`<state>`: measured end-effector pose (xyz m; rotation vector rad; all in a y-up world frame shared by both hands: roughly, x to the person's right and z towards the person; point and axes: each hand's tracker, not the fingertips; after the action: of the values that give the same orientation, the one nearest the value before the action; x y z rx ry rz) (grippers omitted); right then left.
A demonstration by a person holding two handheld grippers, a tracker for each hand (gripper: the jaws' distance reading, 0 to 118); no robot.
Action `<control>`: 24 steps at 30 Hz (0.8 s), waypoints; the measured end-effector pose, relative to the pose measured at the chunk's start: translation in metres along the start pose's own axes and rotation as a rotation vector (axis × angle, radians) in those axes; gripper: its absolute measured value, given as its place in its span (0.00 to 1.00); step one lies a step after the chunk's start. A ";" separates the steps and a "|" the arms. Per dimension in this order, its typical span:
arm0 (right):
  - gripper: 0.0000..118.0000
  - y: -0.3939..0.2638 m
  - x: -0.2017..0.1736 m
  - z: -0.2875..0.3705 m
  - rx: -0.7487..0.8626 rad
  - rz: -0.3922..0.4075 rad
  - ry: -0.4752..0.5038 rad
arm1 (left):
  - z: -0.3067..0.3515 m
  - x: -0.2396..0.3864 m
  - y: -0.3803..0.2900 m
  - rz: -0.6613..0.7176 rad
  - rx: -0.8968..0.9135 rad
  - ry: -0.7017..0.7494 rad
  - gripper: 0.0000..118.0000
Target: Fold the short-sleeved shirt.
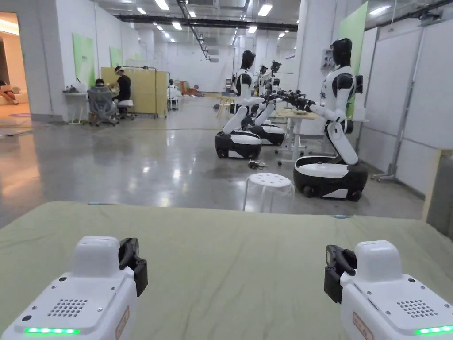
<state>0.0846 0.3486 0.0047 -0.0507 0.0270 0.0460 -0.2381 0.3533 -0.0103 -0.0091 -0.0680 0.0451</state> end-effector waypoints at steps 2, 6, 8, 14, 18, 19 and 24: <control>0.01 -0.002 -0.001 -0.001 0.002 -0.041 -0.026 | 0.001 0.009 -0.001 0.011 -0.013 -0.017 0.06; 0.01 -0.009 -0.006 -0.001 0.008 -0.015 -0.023 | -0.002 0.023 -0.005 -0.088 -0.051 -0.030 0.06; 0.01 -0.011 -0.008 -0.002 0.007 -0.021 -0.010 | -0.002 0.018 -0.005 -0.059 -0.047 -0.050 0.06; 0.01 -0.014 -0.011 -0.012 -0.006 -0.018 -0.022 | -0.004 0.018 -0.004 -0.087 -0.043 -0.032 0.06; 0.01 -0.009 -0.011 -0.020 -0.021 -0.028 -0.030 | -0.006 0.020 0.001 -0.103 -0.038 -0.017 0.06; 0.01 -0.005 -0.012 -0.020 -0.029 -0.027 -0.030 | -0.006 0.021 0.002 -0.104 -0.039 -0.015 0.06; 0.09 -0.001 -0.017 -0.021 -0.043 -0.011 -0.033 | -0.006 0.027 0.008 -0.117 -0.034 -0.020 0.27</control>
<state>0.0670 0.3455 -0.0157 -0.0935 -0.0075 0.0368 -0.2112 0.3620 -0.0143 -0.0384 -0.0891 -0.0726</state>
